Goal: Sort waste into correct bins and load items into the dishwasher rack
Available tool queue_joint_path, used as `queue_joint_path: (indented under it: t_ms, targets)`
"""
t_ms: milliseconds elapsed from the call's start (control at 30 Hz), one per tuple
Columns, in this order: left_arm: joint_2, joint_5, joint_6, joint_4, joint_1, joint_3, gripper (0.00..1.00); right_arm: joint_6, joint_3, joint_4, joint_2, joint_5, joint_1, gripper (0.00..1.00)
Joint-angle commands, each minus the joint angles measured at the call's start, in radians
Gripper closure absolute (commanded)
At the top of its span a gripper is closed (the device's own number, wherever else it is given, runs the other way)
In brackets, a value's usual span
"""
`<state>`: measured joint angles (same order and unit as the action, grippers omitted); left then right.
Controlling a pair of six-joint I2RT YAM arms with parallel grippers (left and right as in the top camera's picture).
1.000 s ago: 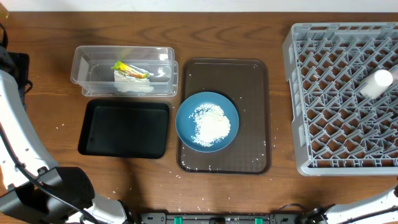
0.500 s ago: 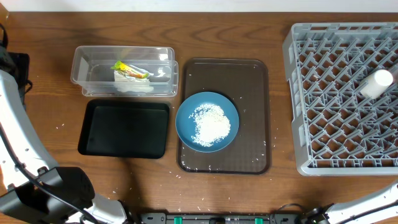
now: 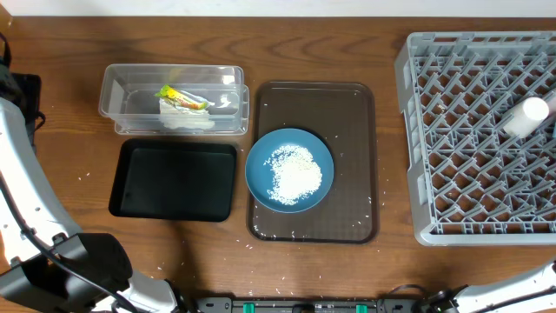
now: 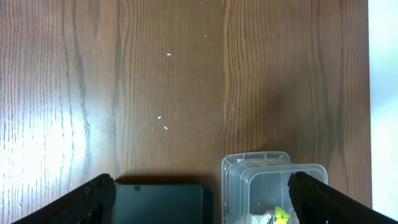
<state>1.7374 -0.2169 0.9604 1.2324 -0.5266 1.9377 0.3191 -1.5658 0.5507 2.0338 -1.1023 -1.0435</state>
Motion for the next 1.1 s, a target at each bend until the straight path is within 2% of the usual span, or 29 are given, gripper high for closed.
queue_joint_path:
  t_ms: [0,167,267,467,533,600,667,767,900,1067]
  targets:
    - [0.006,-0.019,-0.013,0.006,-0.002,-0.001,0.08,0.002,-0.003,0.057,-0.091,0.123,-0.012,0.58]
    - [0.006,-0.020,-0.013,0.006,-0.002,-0.001,0.08,0.004,-0.003,0.148,-0.174,0.161,-0.012,0.57]
    - [0.006,-0.020,-0.013,0.006,-0.002,-0.001,0.08,0.026,-0.003,0.188,-0.230,0.169,-0.012,0.53]
    - [0.006,-0.020,-0.013,0.006,-0.002,-0.001,0.08,0.078,-0.003,0.219,-0.333,0.315,0.005,0.50]
    - [0.006,-0.020,-0.013,0.006,-0.002,-0.001,0.08,0.087,-0.003,0.215,-0.351,0.393,0.034,0.55]
    - [0.006,-0.020,-0.013,0.006,-0.002,-0.001,0.08,0.108,-0.003,0.202,-0.354,0.519,0.079,0.75]
    - [0.006,-0.020,-0.013,0.006,-0.002,-0.001,0.08,0.120,-0.002,0.191,-0.345,0.690,0.145,0.88]
    - [0.006,-0.020,-0.013,0.006,-0.002,-0.001,0.08,0.118,-0.002,0.167,-0.313,0.822,0.237,0.99]
    - [0.006,-0.020,-0.013,0.006,-0.002,-0.001,0.08,0.119,-0.002,0.125,-0.236,0.917,0.326,0.99]
    - [0.006,-0.020,-0.013,0.006,-0.002,-0.001,0.08,0.122,-0.002,0.112,-0.155,1.029,0.356,0.99]
